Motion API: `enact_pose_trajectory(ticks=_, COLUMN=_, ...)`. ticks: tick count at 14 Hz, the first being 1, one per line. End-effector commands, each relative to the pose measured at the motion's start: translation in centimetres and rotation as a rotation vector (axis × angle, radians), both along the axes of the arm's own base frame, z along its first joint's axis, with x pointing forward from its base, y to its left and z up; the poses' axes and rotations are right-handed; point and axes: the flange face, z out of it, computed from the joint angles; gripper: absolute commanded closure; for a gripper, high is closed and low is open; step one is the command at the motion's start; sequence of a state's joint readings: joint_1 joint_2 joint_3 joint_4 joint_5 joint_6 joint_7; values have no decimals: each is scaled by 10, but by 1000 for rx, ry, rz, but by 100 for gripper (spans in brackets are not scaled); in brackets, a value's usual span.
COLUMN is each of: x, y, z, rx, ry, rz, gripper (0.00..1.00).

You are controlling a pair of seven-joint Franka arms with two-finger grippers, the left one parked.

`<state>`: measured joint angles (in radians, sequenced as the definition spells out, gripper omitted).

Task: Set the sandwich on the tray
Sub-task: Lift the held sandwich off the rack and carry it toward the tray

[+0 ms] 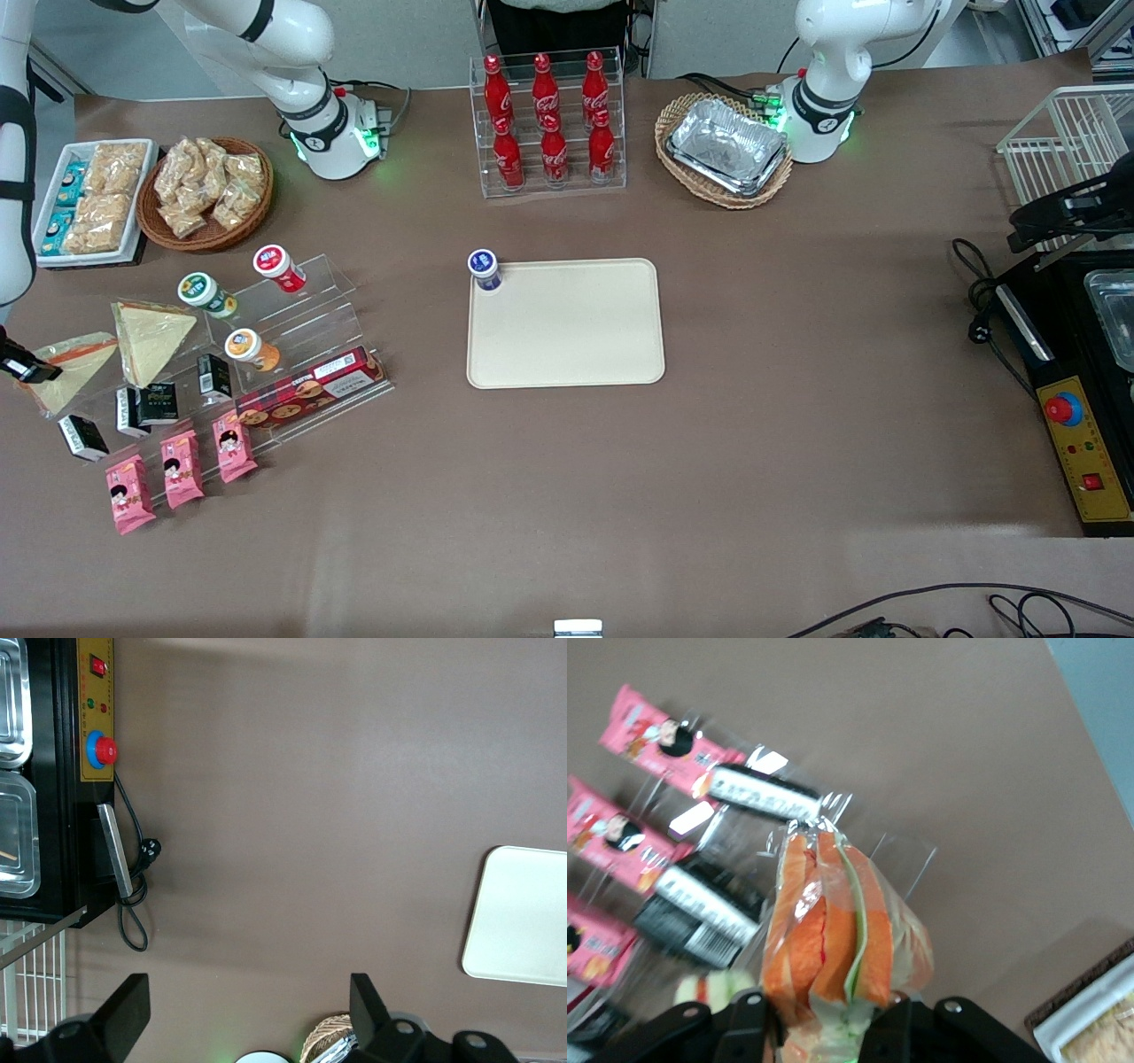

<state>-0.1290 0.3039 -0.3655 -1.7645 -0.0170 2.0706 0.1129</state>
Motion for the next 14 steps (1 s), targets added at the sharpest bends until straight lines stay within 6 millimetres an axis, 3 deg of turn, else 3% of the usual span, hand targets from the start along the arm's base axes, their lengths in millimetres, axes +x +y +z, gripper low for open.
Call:
enact_pose_trajectory(ticks=1, x=4, y=21, z=69, rx=53, ry=77, rz=27, gripper=94)
enact_pose_trajectory(ticks=4, x=13, y=68, z=119, rx=67, ry=117, rz=88, gripper=94)
enact_pose_trajectory(ticks=9, x=21, y=147, z=164, rx=63, ry=56, rz=220, gripper=94)
enact_pose_trajectory(ticks=12, x=28, y=239, z=173, rx=64, ry=72, rz=369, gripper=94)
enact_pose_trajectory(ticks=14, x=32, y=287, z=172, rx=63, ry=66, rz=445, gripper=94)
